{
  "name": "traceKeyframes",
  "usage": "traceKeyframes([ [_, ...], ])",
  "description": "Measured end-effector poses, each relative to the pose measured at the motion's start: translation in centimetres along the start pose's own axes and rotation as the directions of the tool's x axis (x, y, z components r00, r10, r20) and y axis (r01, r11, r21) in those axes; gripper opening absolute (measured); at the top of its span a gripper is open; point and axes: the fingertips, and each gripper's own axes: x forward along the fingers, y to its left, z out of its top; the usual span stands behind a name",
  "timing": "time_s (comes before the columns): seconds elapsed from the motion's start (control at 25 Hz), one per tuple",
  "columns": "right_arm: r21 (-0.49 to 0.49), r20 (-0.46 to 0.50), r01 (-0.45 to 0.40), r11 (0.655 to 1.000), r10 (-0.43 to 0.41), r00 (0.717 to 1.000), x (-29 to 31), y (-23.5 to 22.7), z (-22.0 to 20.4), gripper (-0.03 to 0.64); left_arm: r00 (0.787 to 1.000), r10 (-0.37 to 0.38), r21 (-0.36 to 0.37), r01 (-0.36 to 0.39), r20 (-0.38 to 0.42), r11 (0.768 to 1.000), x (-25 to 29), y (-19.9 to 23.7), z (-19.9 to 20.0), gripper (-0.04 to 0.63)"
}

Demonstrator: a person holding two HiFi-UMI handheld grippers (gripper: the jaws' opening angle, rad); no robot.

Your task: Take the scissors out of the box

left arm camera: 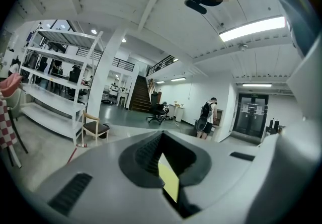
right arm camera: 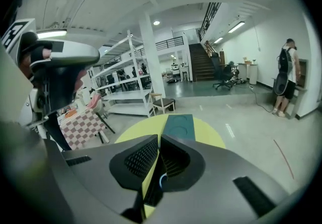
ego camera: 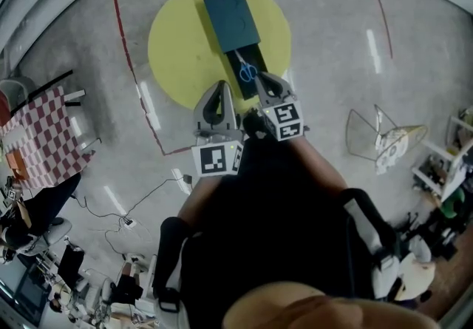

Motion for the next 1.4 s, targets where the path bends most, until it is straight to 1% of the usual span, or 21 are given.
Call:
traceKeyframes([
  [0.16,0.003,-0.103,0.009,1.0,-0.009,0.995,2.4,-0.4,-2.9,0.0,1.0,-0.005,0.001,0.005,-0.013,1.0,0.5,0.5,-0.3,-0.005],
  [0.4,-0.007,-0.246,0.016,1.0,-0.017,0.969,5.2,-1.2,-6.6,0.005,1.0,-0.004,0.007,0.005,-0.016,1.0,1.3,1.0,-0.4,-0.005],
  [0.52,-0.006,-0.313,0.007,1.0,-0.008,0.95,6.6,-1.4,-8.3,0.043,1.0,0.002,0.006,-0.001,-0.018,1.0,1.6,1.4,-0.4,-0.005],
  [0.76,-0.013,-0.435,0.001,1.0,-0.007,0.901,8.6,-2.1,-12.0,0.066,0.999,0.019,0.001,-0.019,-0.03,1.0,2.2,1.9,-0.6,-0.005],
  [0.88,-0.006,-0.476,-0.002,1.0,-0.001,0.88,9.6,-2.2,-13.3,0.074,0.999,0.026,0.001,-0.026,-0.029,1.0,2.6,2.4,-0.8,-0.005],
  [1.04,0.008,-0.534,0.016,1.0,-0.009,0.845,10.2,-2.6,-15.3,0.075,0.999,0.033,-0.008,-0.033,-0.043,0.999,2.9,2.4,-0.8,-0.005],
  [1.16,0.02,-0.555,0.013,1.0,0.0,0.832,11.0,-2.5,-16.3,0.075,0.998,0.036,-0.014,-0.037,-0.046,0.999,3.1,2.6,-0.9,-0.005],
  [1.32,0.021,-0.578,0.02,1.0,-0.004,0.816,11.6,-2.7,-17.2,0.081,0.998,0.048,0.007,-0.048,-0.048,0.999,3.3,2.7,-0.9,-0.005],
  [1.4,0.02,-0.59,0.02,1.0,-0.005,0.807,11.8,-2.9,-17.7,0.089,0.998,0.047,0.002,-0.047,-0.052,0.999,3.5,2.5,-1.1,-0.005],
])
